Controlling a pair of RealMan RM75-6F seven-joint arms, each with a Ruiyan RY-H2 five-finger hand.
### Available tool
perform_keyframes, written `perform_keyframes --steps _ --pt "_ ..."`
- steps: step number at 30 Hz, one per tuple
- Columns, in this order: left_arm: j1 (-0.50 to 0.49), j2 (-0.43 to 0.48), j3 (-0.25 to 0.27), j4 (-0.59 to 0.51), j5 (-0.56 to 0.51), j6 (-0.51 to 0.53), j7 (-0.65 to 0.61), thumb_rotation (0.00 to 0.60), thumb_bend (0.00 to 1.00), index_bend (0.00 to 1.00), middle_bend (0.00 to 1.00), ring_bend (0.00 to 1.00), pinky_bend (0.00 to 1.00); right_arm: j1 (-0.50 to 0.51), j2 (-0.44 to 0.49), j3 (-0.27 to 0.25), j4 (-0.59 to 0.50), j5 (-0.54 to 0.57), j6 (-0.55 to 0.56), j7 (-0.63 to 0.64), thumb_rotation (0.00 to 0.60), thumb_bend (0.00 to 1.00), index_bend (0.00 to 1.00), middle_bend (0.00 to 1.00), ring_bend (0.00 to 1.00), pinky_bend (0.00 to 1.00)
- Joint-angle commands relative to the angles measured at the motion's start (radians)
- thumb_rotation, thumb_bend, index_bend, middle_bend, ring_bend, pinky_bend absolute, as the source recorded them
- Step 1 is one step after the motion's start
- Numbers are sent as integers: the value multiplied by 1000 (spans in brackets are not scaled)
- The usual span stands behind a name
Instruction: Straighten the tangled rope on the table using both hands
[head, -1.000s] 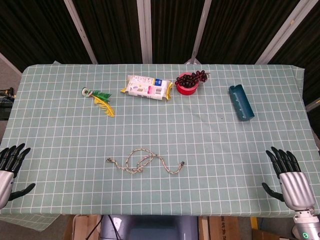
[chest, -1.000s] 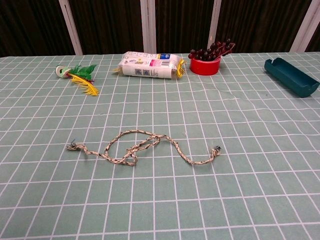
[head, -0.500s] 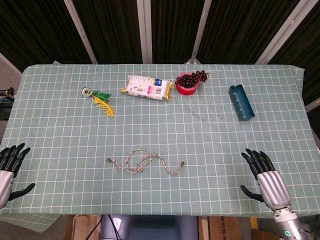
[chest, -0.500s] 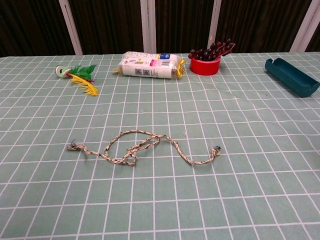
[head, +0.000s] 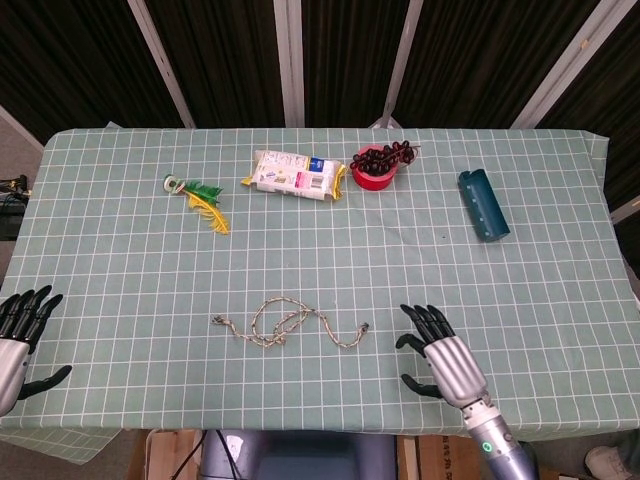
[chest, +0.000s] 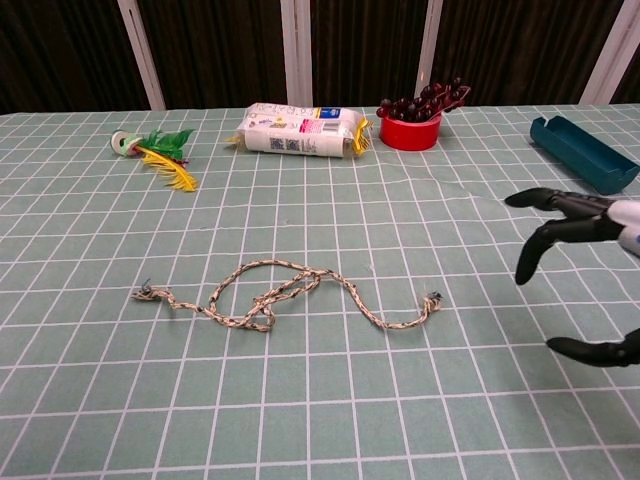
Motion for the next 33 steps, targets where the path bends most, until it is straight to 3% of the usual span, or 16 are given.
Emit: perform_keyframes --steps 1,20,33 --pt "-1 2 1 -1 -2 -3 -2 600 28 65 0 0 0 22 -68 10 29 41 -36 -50 600 274 461 107 0 0" --pt "-7 4 1 -11 -10 -19 0 600 29 65 0 0 0 100 -267 86 138 183 -96 -148 600 333 497 120 0 0" --pt "-15 6 -1 -11 -17 -32 -12 600 30 65 0 0 0 146 -367 112 212 257 -117 -192 600 358 523 123 0 0"
